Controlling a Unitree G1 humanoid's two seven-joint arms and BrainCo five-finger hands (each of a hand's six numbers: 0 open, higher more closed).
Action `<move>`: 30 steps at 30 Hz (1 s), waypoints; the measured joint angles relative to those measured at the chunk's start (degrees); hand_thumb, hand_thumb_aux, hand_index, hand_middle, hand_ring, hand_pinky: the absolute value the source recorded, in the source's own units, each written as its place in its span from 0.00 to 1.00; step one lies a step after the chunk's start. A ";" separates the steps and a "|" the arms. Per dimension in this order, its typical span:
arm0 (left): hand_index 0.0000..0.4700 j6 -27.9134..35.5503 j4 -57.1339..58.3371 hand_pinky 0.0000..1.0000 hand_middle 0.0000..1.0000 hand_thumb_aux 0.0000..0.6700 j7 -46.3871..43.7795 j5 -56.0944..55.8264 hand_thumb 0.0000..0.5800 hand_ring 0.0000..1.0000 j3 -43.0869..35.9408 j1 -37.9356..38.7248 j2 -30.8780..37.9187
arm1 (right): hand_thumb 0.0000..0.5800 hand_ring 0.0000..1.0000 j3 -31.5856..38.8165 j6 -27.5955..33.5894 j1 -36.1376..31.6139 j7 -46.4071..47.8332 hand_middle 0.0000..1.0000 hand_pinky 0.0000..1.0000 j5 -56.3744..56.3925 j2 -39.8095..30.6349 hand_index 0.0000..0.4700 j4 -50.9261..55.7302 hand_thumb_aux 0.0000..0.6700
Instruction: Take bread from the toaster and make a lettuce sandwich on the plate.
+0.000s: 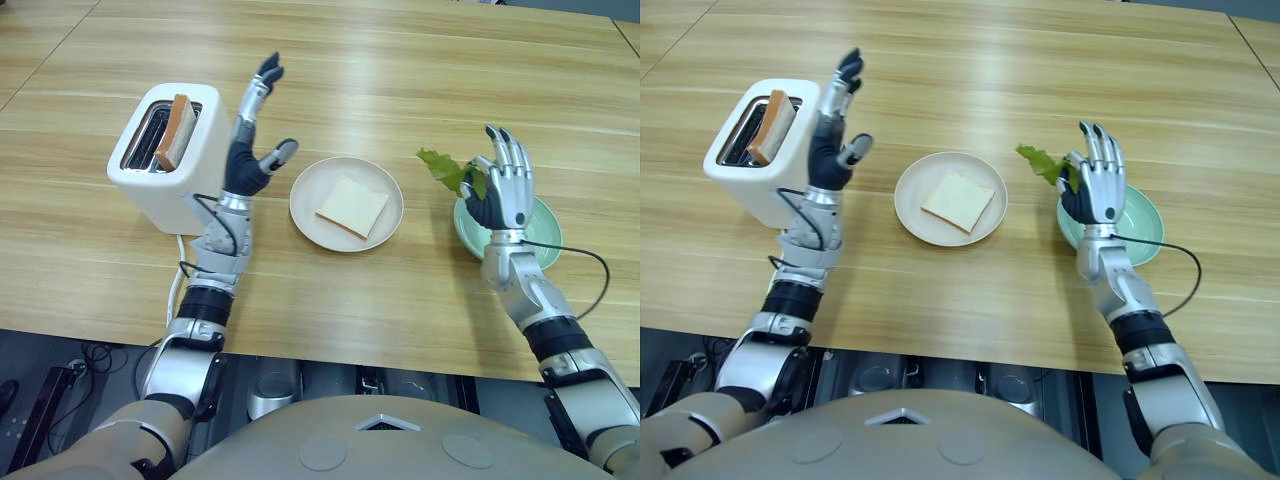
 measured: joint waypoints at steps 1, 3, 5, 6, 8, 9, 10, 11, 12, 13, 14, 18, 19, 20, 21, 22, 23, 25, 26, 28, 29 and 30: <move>0.26 0.63 -2.89 0.00 0.00 0.26 -0.29 -0.33 0.46 0.00 1.12 0.42 0.97 | 1.00 0.00 0.47 -0.12 -1.54 0.30 0.00 0.00 -0.37 0.82 0.98 0.09 1.00; 0.21 1.87 -7.13 0.00 0.00 0.22 -0.73 -0.91 0.39 0.00 3.06 0.89 2.26 | 1.00 0.00 1.60 -0.23 -4.30 0.49 0.00 0.00 -1.07 2.12 0.98 0.74 1.00; 0.17 5.23 -10.37 0.00 0.00 0.17 -0.77 -0.60 0.31 0.00 5.34 1.41 3.68 | 1.00 0.00 3.46 -0.62 -7.84 0.43 0.00 0.00 -2.31 3.87 0.98 4.14 1.00; 0.16 6.93 -10.98 0.00 0.00 0.16 -1.19 -0.63 0.30 0.00 6.21 1.42 4.76 | 1.00 0.00 4.44 -0.70 -9.43 0.36 0.00 0.00 -2.67 4.87 0.98 6.21 1.00; 0.09 9.23 -11.02 0.00 0.00 0.09 -1.53 -0.57 0.18 0.00 7.80 1.37 6.31 | 1.00 0.00 5.92 -1.31 -11.47 0.16 0.00 0.00 -3.21 6.33 0.98 9.24 1.00; 0.07 10.86 -10.74 0.00 0.00 0.07 -1.33 0.38 0.13 0.00 9.54 1.30 8.18 | 1.00 0.00 7.61 -1.65 -14.33 -0.24 0.00 0.00 -4.19 8.24 0.98 13.96 1.00; 0.02 11.43 -10.51 0.00 0.00 0.02 -1.22 0.55 0.04 0.00 10.08 1.12 8.93 | 1.00 0.00 8.13 -1.64 -15.17 -0.31 0.00 0.00 -4.35 8.90 0.98 15.30 1.00; 0.00 12.31 -10.11 0.00 0.00 0.00 -0.69 1.54 0.00 0.00 11.53 1.01 10.26 | 1.00 0.00 9.40 -1.94 -16.88 -0.87 0.00 0.00 -4.68 10.23 0.98 18.59 1.00; 0.00 13.05 -9.20 0.00 0.00 0.00 -0.05 2.52 0.00 0.00 12.66 0.87 11.80 | 1.00 0.00 10.34 -2.29 -18.28 -1.20 0.00 0.00 -4.97 11.54 0.98 21.50 1.00; 0.00 14.11 -8.12 0.00 0.00 0.00 0.90 3.94 0.00 0.00 14.08 0.94 13.41 | 1.00 0.00 11.83 -3.02 -19.65 -1.78 0.00 0.00 -5.39 13.01 0.98 24.94 1.00; 0.00 15.17 -7.03 0.00 0.00 0.00 1.83 5.37 0.00 0.00 15.04 1.06 14.79 | 1.00 0.00 13.25 -3.46 -20.58 -2.15 0.00 0.00 -6.01 14.45 0.98 27.84 1.00; 0.00 19.62 -2.28 0.00 0.00 0.00 5.19 10.59 0.00 0.00 16.51 1.51 18.35 | 1.00 0.00 18.75 -5.55 -21.31 -3.62 0.00 0.00 -7.39 19.99 0.98 37.48 1.00; 0.00 20.51 -1.28 0.00 0.00 0.00 5.48 11.24 0.00 0.00 16.49 1.54 18.76 | 1.00 0.00 19.79 -5.83 -21.19 -3.94 0.00 0.00 -7.59 20.91 0.98 39.02 1.00; 0.00 21.31 -0.26 0.00 0.00 0.00 5.77 11.74 0.00 0.00 16.41 1.58 19.04 | 1.00 0.00 20.93 -6.33 -21.02 -4.34 0.00 0.00 -7.92 21.65 0.98 40.61 1.00; 0.00 21.75 0.46 0.00 0.00 0.00 5.78 11.84 0.00 0.00 16.29 1.60 19.18 | 1.00 0.00 21.66 -6.39 -20.83 -4.56 0.00 0.00 -8.32 21.95 0.98 41.25 1.00; 0.00 22.24 0.72 0.00 0.00 0.00 5.78 12.10 0.00 0.00 16.14 1.73 19.31 | 1.00 0.00 22.34 -6.49 -20.62 -5.04 0.00 0.00 -8.53 22.11 0.98 41.54 1.00; 0.00 22.72 0.99 0.00 0.00 0.00 5.73 12.58 0.00 0.00 15.77 1.88 19.66 | 1.00 0.00 22.91 -6.78 -20.30 -5.56 0.00 0.00 -8.64 22.32 0.98 41.76 1.00; 0.00 23.60 1.84 0.00 0.00 0.00 5.54 13.18 0.00 0.00 15.12 2.17 20.63 | 1.00 0.00 23.74 -7.55 -19.29 -6.92 0.00 0.00 -8.64 22.58 0.98 41.76 1.00; 0.00 24.07 2.40 0.00 0.00 0.00 5.29 13.30 0.00 0.00 14.99 2.18 20.88 | 1.00 0.00 23.98 -7.71 -18.91 -7.56 0.00 0.00 -8.62 22.58 0.98 41.51 1.00; 0.00 24.93 2.76 0.00 0.00 0.00 4.21 12.89 0.00 0.00 14.73 2.35 21.09 | 1.00 0.00 24.68 -8.00 -18.10 -8.54 0.00 0.00 -8.63 22.22 0.98 40.64 1.00; 0.00 25.19 2.77 0.00 0.00 0.00 3.72 12.74 0.00 0.00 14.52 2.52 21.31 | 1.00 0.00 24.89 -8.04 -17.83 -8.80 0.00 0.00 -8.63 22.16 0.98 40.35 1.00; 0.00 25.43 2.80 0.00 0.00 0.00 3.02 12.61 0.00 0.00 14.35 2.77 21.53 | 1.00 0.00 24.99 -8.10 -17.49 -9.01 0.00 0.00 -8.62 22.00 0.98 39.86 1.00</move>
